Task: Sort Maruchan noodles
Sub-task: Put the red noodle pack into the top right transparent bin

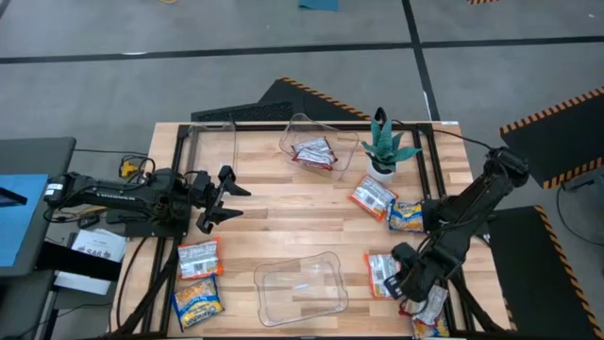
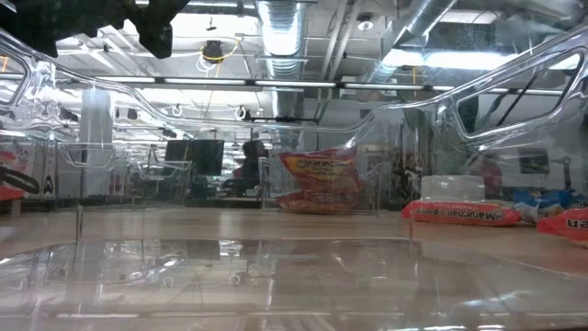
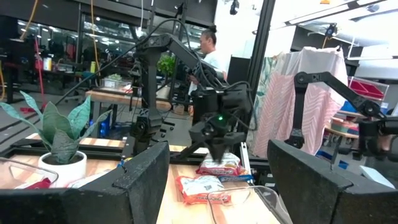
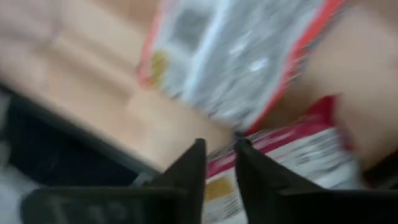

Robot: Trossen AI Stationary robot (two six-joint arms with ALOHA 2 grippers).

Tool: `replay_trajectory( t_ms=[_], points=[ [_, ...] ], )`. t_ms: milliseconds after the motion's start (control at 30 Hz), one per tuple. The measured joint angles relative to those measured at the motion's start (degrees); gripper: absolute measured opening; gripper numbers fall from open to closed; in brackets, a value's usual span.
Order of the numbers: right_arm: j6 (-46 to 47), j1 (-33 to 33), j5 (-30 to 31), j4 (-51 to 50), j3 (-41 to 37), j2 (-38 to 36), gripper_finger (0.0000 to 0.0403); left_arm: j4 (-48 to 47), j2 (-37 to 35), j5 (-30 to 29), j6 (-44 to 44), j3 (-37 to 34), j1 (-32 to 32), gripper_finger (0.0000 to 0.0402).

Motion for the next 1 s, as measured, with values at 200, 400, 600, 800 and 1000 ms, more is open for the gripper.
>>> replay_trajectory(
  t_ms=[200, 400, 600, 800, 1000],
  points=[
    [-2.3, 2.1, 0.0, 12.8, 0.0, 0.6, 0.0206, 0.0, 0.0, 0.0, 0.0, 0.0, 0.0, 0.0256],
    [-8.8, 0.6, 0.1, 22.0, 1.7, 2.4, 0.0246, 0.0, 0.0, 0.0, 0.0, 0.0, 0.0, 0.0256],
    [-17.2, -2.7, -3.4, 5.5, 14.5, 8.1, 0.0248, 0.0, 0.0, -0.1, 0.2, 0.0, 0.0, 0.0256],
    [-28.2, -3.4, -9.8, -20.5, 29.8, 20.1, 0.0248, 0.0, 0.0, -0.1, 0.2, 0.0, 0.0, 0.0256],
    [-38.4, -3.4, -15.9, -25.4, 36.5, 30.3, 0.0249, -0.1, 0.0, -0.2, 0.2, 0.0, 0.0, 0.0256]
  ],
)
